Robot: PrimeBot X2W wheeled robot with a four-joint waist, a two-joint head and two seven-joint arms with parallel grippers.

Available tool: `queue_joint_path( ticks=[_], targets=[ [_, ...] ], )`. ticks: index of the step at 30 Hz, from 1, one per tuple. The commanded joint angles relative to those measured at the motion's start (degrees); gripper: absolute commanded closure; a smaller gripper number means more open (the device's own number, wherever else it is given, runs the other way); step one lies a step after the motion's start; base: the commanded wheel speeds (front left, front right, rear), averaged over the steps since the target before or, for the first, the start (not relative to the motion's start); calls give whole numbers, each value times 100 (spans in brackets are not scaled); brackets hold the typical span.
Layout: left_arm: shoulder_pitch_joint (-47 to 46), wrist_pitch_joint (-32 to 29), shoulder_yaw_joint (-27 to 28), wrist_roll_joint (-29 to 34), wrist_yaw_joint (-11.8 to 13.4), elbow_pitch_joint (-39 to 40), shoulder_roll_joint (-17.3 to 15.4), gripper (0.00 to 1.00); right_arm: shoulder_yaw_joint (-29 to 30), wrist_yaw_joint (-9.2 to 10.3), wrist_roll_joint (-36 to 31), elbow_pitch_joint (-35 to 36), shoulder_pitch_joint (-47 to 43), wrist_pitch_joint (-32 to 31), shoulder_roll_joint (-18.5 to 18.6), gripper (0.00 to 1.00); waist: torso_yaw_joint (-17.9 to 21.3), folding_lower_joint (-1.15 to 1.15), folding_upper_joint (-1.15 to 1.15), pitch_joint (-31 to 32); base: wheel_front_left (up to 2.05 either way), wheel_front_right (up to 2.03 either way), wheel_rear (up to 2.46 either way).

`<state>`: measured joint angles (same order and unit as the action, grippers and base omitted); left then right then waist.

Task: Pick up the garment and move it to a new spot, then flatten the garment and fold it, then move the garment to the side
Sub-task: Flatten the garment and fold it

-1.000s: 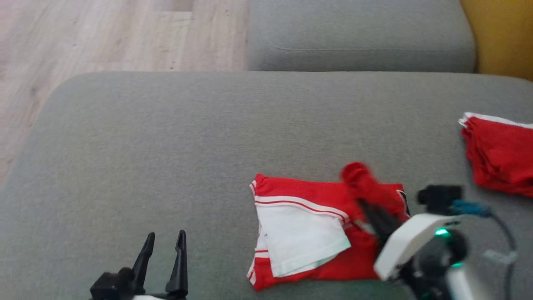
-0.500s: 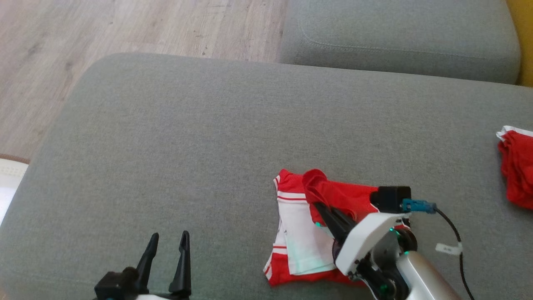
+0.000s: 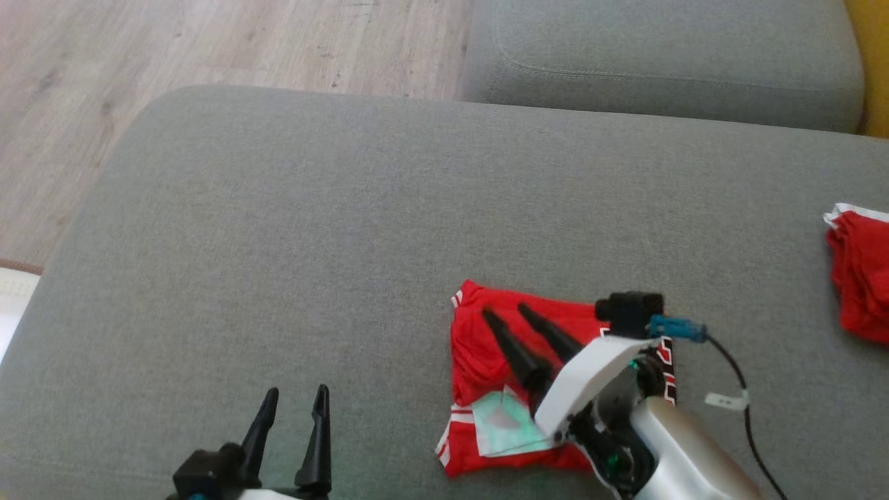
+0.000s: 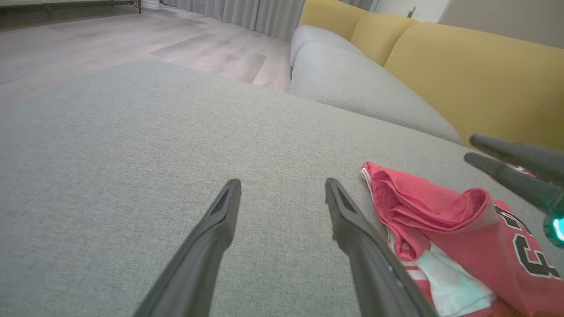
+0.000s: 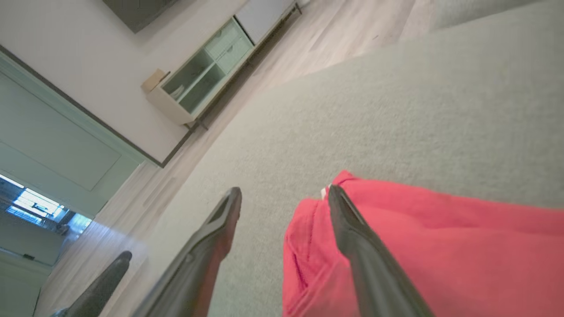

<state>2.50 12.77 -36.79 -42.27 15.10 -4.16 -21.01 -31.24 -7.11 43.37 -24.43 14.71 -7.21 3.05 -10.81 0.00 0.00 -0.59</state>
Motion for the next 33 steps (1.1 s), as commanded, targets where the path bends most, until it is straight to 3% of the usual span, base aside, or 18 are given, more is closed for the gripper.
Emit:
queue_joint_path(
  ticks=[1,4,12,15,22,33],
  targets=[
    [-342,85,183,61,-21,124,-19,0,-6,-37,-28,265,358,185,-17,0,44,0,0,20,0,0,0],
    [-348,78,153,72,-12,118,-5,0,254,-37,-295,353,400,394,-17,0,107,0,0,45,0,0,0],
    [-378,66,95,90,0,132,18,0,1307,-37,-2069,765,189,688,-17,0,208,0,0,38,0,0,0],
    [-392,61,81,96,-3,126,18,0,1493,-37,-2354,888,5,657,-17,0,212,0,0,26,0,0,0],
    [-397,54,67,92,2,102,-7,0,1954,-37,-2711,1271,-630,601,-17,0,231,0,0,57,0,0,0],
    [-282,83,126,56,62,31,-38,0,2523,-37,-2906,1701,-1481,1023,-17,0,384,0,0,367,0,0,0]
  ],
)
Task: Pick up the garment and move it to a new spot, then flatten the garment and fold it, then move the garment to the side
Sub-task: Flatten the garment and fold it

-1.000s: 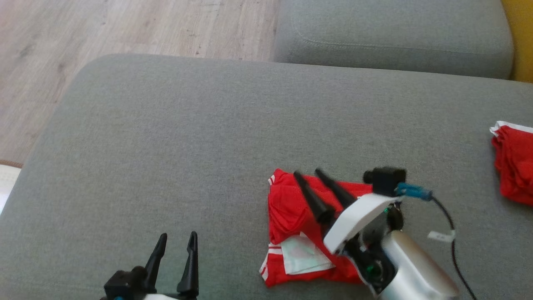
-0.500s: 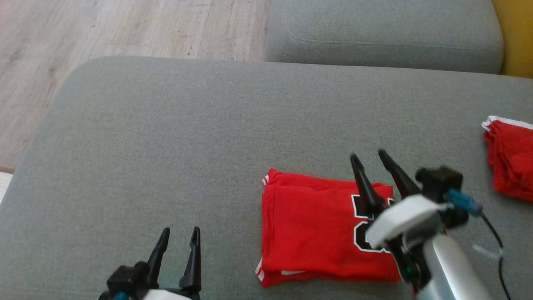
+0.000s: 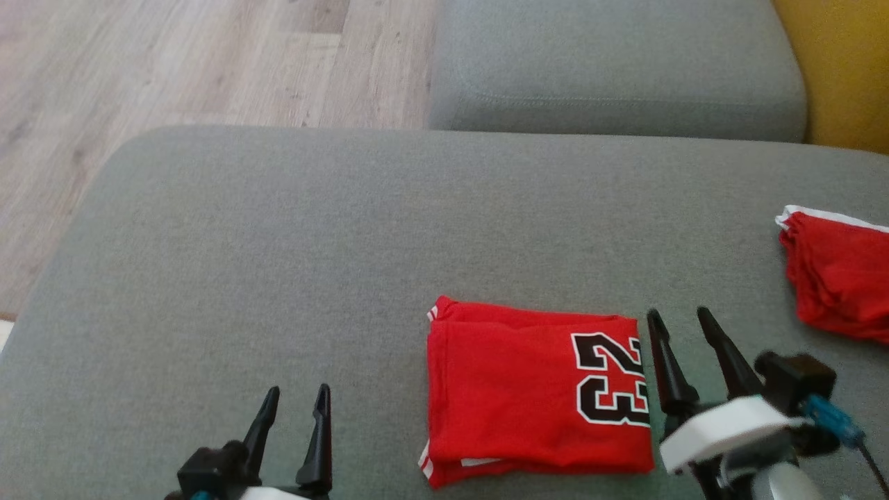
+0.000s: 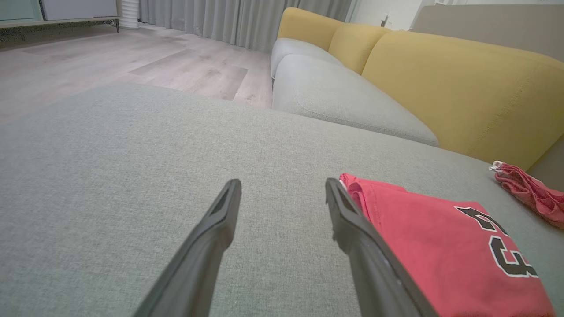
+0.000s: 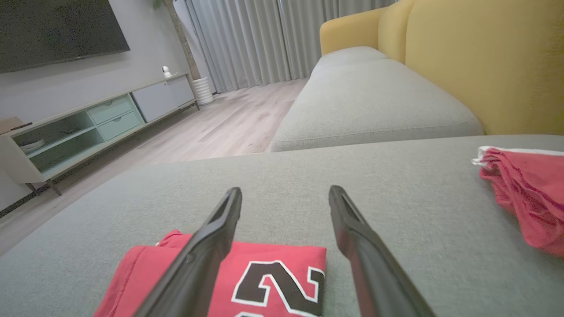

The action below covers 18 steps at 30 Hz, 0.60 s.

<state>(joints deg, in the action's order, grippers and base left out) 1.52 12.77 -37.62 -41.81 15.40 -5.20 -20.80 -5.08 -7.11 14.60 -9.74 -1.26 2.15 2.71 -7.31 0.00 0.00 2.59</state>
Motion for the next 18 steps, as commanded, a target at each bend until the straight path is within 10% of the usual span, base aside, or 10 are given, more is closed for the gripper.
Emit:
queue_joint_path(
  ticks=[1,18],
  targets=[
    [-171,89,222,5,35,117,-63,0,-43,-37,-39,270,31,127,17,0,52,0,0,81,0,0,0],
    [110,131,466,-92,202,-81,-176,0,180,-37,-241,454,-689,265,17,0,237,0,0,237,0,0,0]
  ],
)
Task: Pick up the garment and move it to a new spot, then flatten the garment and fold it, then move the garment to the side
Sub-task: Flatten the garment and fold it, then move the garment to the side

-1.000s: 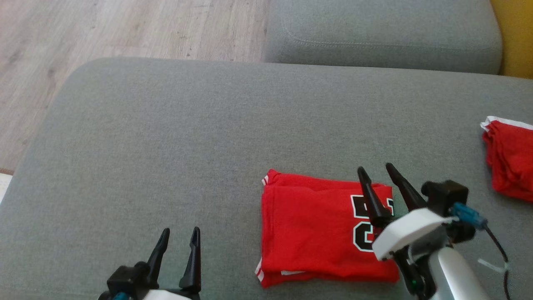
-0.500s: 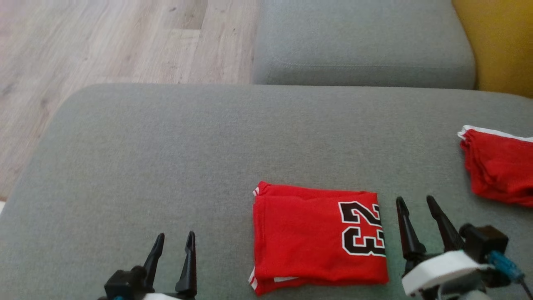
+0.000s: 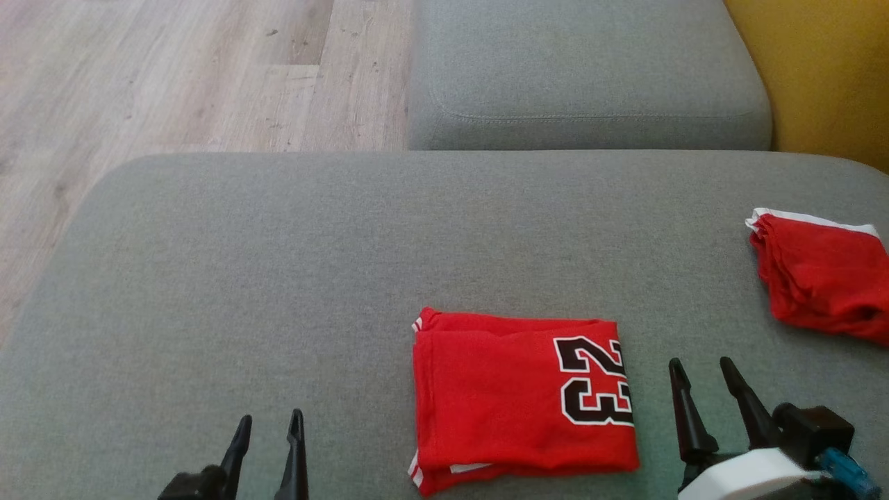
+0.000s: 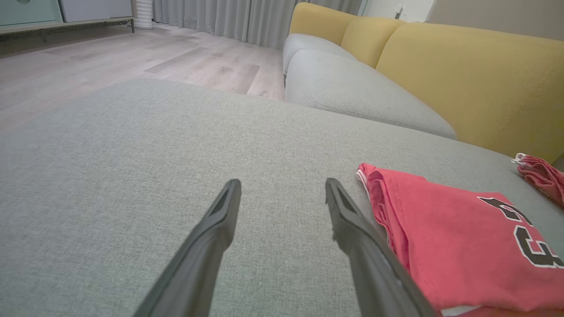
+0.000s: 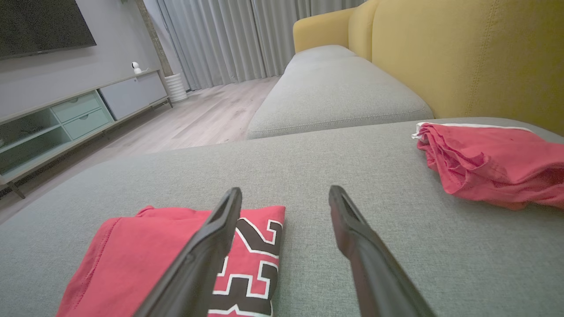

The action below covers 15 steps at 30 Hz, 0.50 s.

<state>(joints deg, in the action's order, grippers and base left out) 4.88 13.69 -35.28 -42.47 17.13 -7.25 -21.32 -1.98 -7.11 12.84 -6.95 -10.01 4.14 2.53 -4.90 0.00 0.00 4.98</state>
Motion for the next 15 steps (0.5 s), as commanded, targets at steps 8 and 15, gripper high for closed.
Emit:
queue_joint_path(
  ticks=[8,15],
  targets=[
    [-246,23,205,-26,15,104,-150,0,-133,-37,-89,130,192,62,35,0,-25,0,0,0,0,0,0],
    [-255,20,190,-29,26,114,-158,0,-133,-37,-105,117,211,26,35,0,-24,0,0,-15,0,0,0]
  ],
)
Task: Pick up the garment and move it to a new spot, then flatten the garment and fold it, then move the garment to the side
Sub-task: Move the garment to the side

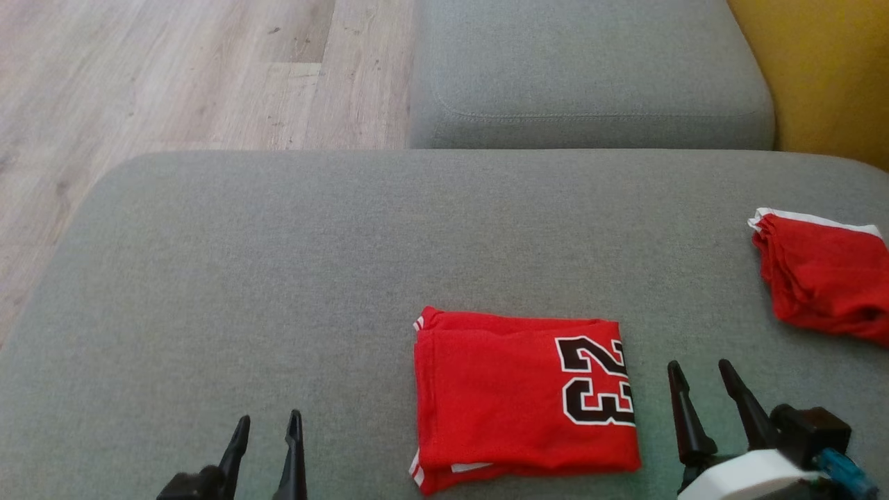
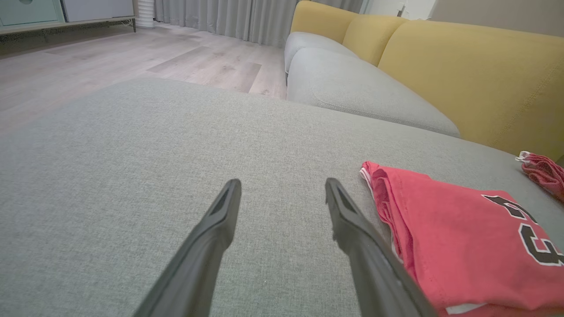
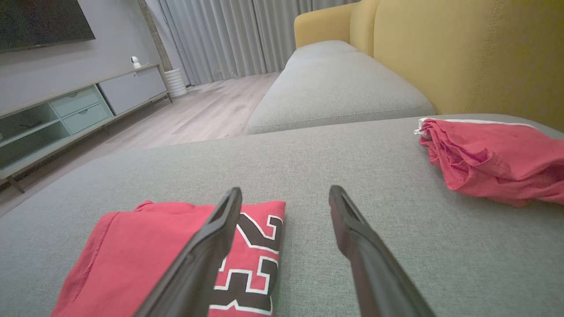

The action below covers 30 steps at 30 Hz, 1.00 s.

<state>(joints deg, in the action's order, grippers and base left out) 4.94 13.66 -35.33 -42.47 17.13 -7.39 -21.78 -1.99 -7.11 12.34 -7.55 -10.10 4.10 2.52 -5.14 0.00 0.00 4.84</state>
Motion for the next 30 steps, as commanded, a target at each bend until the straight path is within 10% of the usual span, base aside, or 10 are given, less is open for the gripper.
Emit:
queue_joint_path(
  ticks=[1,27,28,30],
  targets=[
    [-265,24,191,-28,28,129,-110,0,-129,-37,-66,174,227,19,36,0,-1,0,0,-8,0,0,0],
    [-471,-50,-77,90,-46,36,1,0,302,-37,3,-1568,1337,-2678,36,0,-1086,0,0,-422,0,0,0],
    [-472,-44,-78,90,-47,26,2,0,245,-37,146,-1690,1378,-2684,36,37,-1104,0,0,-440,0,0,0],
    [-474,-41,-76,89,-43,18,-2,0,204,-37,202,-1791,1429,-2648,36,67,-1098,0,0,-449,0,0,0]
  ],
)
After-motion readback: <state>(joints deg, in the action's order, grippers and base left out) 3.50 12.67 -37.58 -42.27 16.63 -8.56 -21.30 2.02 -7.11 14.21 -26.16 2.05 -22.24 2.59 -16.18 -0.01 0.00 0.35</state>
